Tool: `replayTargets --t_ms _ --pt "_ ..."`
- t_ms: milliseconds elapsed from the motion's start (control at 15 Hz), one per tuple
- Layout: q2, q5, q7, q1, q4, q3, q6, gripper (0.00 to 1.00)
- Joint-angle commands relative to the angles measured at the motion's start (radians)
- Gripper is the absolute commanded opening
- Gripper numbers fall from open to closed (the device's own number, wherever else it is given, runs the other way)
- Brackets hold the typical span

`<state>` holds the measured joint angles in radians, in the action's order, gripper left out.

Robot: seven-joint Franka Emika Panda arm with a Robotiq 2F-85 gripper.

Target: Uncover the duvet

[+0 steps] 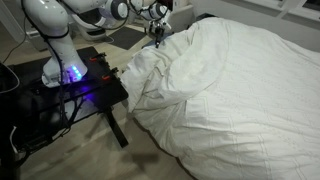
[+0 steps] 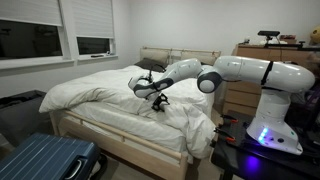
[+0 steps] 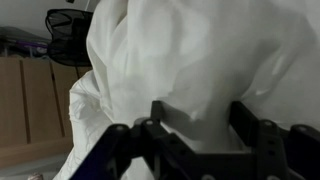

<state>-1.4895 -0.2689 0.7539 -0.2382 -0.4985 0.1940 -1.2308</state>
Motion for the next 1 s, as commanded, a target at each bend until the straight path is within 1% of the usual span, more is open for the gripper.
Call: replayTargets --t_ms 0,267,400,600,733,933 --pt "0.000 0.007 0.056 0.026 -0.026 -0.005 -0.002 0.42" --pt "0.000 0.014 0.110 0.053 -0.027 -0.008 -0.027 0.12" --pt "0.000 0.027 0.133 0.073 -0.002 -0.013 -0.068 0.01" --pt "0.001 0.048 0.144 0.105 0.056 -0.018 -0.137 0.00" --pt "0.003 0.067 0.121 0.134 0.114 -0.025 -0.169 0.01" --pt "0.008 0.100 0.068 0.186 0.217 -0.038 -0.182 0.01"
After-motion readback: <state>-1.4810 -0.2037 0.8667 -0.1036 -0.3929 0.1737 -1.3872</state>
